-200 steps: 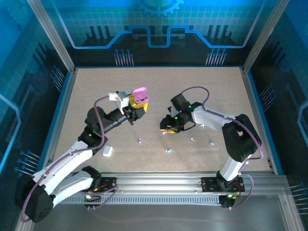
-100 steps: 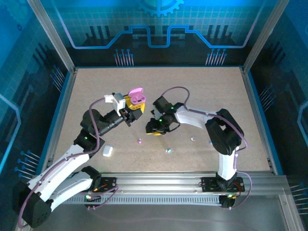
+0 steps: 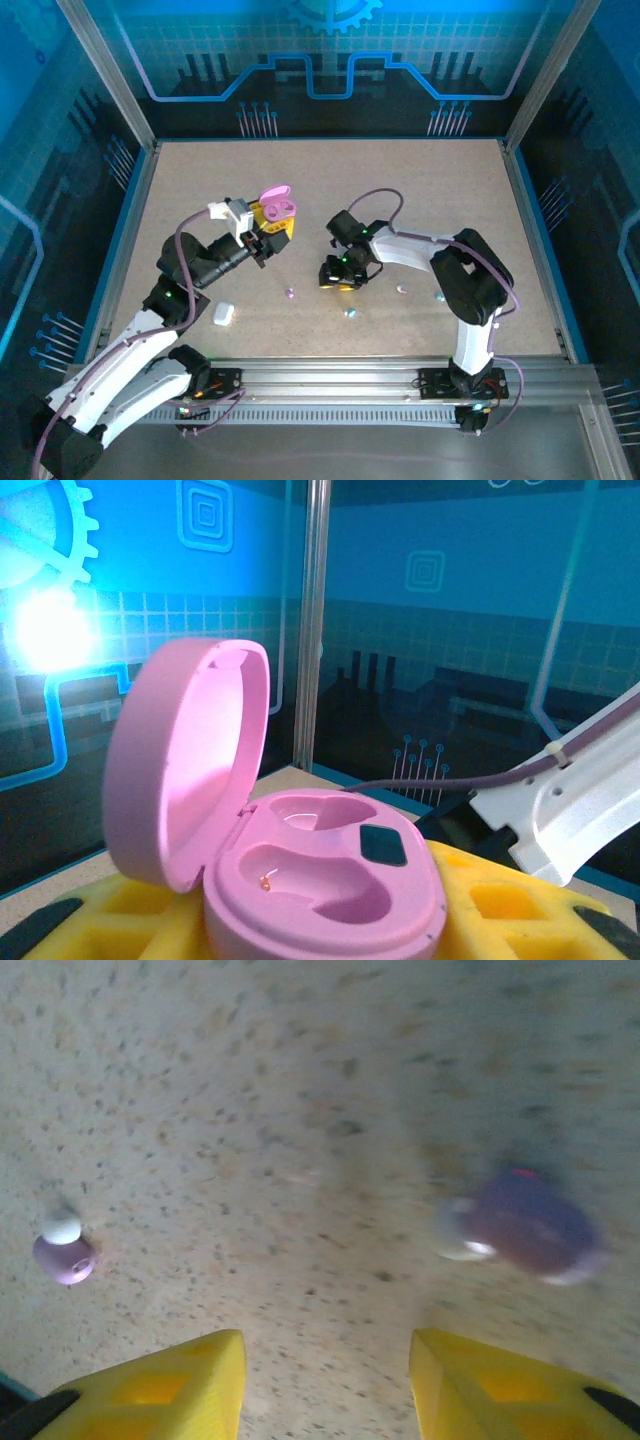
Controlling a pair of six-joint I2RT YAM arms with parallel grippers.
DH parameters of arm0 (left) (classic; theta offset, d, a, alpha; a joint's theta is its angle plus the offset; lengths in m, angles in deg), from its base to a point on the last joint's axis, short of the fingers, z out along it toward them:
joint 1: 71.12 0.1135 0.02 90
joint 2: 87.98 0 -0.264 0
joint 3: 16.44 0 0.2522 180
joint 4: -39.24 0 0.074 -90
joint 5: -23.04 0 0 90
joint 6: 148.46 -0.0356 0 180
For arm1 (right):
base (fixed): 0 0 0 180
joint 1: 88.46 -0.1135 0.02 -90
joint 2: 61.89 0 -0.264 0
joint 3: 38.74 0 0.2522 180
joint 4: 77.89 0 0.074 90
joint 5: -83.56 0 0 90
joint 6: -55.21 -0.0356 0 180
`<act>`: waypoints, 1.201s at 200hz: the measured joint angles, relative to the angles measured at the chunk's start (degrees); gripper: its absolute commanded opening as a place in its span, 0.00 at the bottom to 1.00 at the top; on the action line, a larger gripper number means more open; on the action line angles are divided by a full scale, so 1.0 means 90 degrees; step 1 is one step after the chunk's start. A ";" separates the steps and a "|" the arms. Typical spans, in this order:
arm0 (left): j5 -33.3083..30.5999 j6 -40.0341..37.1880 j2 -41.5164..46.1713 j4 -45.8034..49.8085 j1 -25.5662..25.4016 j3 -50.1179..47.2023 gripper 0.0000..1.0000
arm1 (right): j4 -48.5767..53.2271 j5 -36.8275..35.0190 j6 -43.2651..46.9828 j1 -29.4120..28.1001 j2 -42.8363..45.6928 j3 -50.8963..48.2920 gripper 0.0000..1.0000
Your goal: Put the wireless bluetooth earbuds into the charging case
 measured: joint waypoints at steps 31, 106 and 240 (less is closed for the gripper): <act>0.0000 -0.0056 -0.0131 0.0015 0.0000 0.0024 0.44 | -0.0039 -0.0226 -0.0092 0.0163 0.0219 -0.0097 0.48; 0.0000 -0.0085 -0.0277 0.0017 0.0000 0.0075 0.44 | -0.0124 -0.0491 -0.0109 0.0250 0.0109 -0.0087 0.43; 0.0000 -0.0085 -0.0389 0.0019 0.0000 0.0119 0.44 | -0.0148 -0.0663 0.0175 0.0299 -0.0355 0.0469 0.42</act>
